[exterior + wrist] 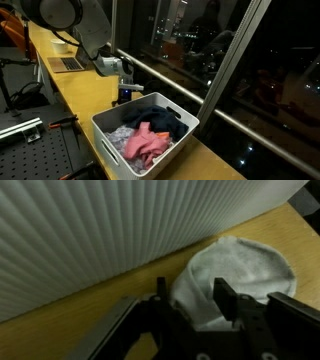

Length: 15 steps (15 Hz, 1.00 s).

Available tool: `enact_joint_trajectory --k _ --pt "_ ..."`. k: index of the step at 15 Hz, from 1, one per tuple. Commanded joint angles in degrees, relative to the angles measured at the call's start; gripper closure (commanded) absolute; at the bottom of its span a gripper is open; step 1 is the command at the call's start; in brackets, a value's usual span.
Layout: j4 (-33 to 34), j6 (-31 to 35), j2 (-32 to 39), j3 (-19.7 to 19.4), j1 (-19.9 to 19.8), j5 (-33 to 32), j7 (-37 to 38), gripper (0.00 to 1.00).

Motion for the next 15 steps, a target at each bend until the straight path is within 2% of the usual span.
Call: enact_joint_trajectory --k 1,4,10,15 --pt "0.3 -0.1 -0.3 0.6 0.0 -0.1 0.8 0.79" --pt "-0.8 -1.2 -3.7 1.3 1.2 0.4 3.5 1.00" --pt "-4.0 -6.0 -17.0 1.5 3.7 -0.5 11.6 0.98" --pt "-8.4 -9.6 -30.3 0.6 0.6 -0.6 15.1 0.98"
